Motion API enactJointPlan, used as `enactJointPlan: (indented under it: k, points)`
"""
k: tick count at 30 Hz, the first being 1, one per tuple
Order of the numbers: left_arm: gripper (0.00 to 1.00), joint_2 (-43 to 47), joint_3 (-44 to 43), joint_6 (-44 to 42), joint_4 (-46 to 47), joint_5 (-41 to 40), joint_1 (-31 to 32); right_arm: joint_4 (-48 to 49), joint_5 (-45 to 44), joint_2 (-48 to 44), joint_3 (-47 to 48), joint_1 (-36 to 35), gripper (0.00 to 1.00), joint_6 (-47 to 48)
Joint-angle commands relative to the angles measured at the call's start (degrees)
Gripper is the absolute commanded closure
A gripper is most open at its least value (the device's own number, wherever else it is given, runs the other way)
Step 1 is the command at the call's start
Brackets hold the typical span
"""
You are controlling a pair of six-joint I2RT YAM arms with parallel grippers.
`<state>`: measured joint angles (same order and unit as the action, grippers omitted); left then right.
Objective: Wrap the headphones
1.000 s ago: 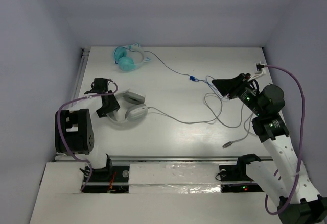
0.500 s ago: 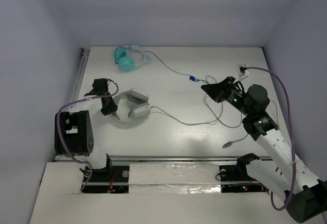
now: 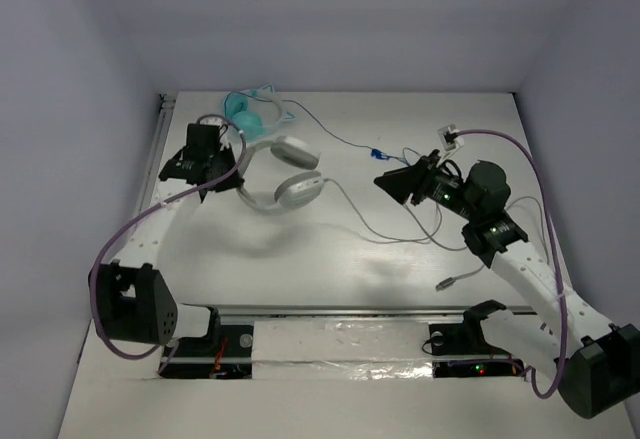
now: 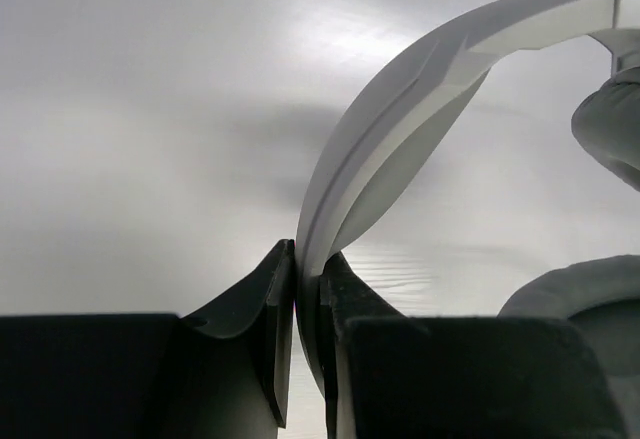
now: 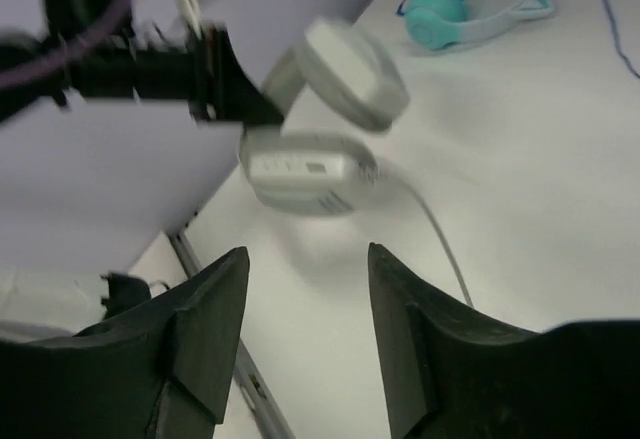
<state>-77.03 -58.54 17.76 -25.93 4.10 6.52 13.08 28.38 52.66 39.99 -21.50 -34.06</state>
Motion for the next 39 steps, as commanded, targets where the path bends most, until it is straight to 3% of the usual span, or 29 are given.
enactJointPlan:
  k: [1, 6, 10, 14, 19, 22, 23, 25, 27, 28, 31, 32, 33, 39]
  points:
    - [1.00, 4.96, -13.31, -0.44, -4.10, 5.74, 2.35, 8.28, 10.10, 3.14, -0.44, -0.92, 0.42, 5.75]
    - [1.00, 4.44, -24.94, -3.07, -8.95, 6.18, 3.50, 4.06, 10.73, 4.99, 1.85, -1.97, 0.21, 10.07]
    - [1.00, 2.77, -31.88, -4.14, -10.45, 9.77, 3.50, 4.50, 12.05, 5.34, 1.23, -3.63, 0.15, 10.86]
    - [1.00, 1.89, -34.97, -2.47, -8.61, 15.23, 3.50, 2.57, 3.55, 7.62, 1.67, -6.36, 0.15, 12.61]
    - [1.00, 1.10, -39.88, -2.64, -10.01, 17.35, 3.50, 2.82, -13.24, 8.51, 0.71, -6.37, 0.16, 13.15]
    - [1.00, 0.92, -42.17, -3.26, -11.06, 16.47, 3.50, 3.44, -16.51, 8.51, 0.27, -6.37, 0.26, 12.62]
    - [1.00, 0.75, -42.61, -3.69, -11.24, 16.38, 3.50, 3.62, -16.43, 8.33, -0.08, -6.37, 0.40, 12.36]
    - [1.00, 0.48, -43.40, -3.87, -10.98, 15.51, 3.50, 4.58, -14.76, 7.37, -0.96, -6.37, 0.51, 11.39]
    - [1.00, 0.05, -43.41, -3.61, -10.28, 15.06, 3.50, 5.02, -14.67, 6.23, -2.63, -6.37, 0.70, 10.69]
    - [1.00, 0.04, -42.89, -3.26, -8.89, 15.76, 3.50, 5.37, -15.28, 5.61, -3.24, -6.37, 0.72, 10.69]
    - [1.00, -0.66, -42.27, -1.94, -6.60, 18.48, 3.50, 3.80, -16.25, 6.92, -2.64, -6.37, 0.41, 12.08]
    - [1.00, -0.92, -42.53, -1.94, -6.41, 19.01, 3.50, 3.71, -16.43, 8.67, -2.37, -6.37, 0.25, 12.18]
    - [1.00, -1.53, -42.88, -1.76, -6.41, 19.28, 3.50, 4.58, -18.08, 9.38, -2.63, -6.37, 0.20, 12.18]
    - [1.00, -2.77, -46.04, -1.76, -7.20, 20.34, 3.50, 9.15, -18.27, 16.57, -2.20, -6.37, 0.21, 12.35]
